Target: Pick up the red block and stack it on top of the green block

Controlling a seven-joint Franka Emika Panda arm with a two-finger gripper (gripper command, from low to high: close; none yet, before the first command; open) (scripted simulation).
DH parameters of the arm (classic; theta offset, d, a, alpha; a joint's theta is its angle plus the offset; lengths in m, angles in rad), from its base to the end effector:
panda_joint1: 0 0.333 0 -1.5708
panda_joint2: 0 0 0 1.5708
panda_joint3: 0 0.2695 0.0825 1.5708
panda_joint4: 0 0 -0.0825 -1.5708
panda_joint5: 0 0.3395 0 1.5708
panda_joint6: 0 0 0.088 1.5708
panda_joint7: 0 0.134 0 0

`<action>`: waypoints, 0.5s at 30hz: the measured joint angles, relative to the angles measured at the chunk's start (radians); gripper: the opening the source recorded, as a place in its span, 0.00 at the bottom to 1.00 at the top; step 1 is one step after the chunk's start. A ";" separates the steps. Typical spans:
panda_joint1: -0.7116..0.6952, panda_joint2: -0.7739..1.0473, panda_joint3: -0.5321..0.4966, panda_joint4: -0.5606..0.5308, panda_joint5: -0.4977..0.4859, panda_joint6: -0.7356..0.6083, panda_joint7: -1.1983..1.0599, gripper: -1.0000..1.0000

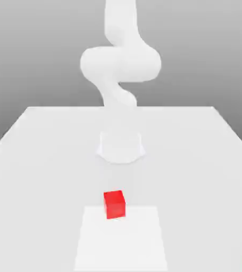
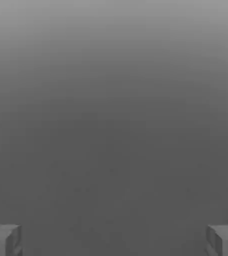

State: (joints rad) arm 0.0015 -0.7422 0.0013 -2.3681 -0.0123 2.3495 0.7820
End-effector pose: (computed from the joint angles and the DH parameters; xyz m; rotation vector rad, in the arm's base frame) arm 0.3768 0.0008 0.6089 -2.5169 1.0256 -0.9572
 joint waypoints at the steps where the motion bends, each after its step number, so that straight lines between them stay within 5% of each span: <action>1: 0.001 0.029 0.000 -0.033 -0.006 0.024 -0.009 0.50; 15: 0.015 0.447 -0.068 -0.508 -0.041 0.370 -0.180 0.50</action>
State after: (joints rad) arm 0.0165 -0.2952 -0.0666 -2.8761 -0.0530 2.7196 0.6024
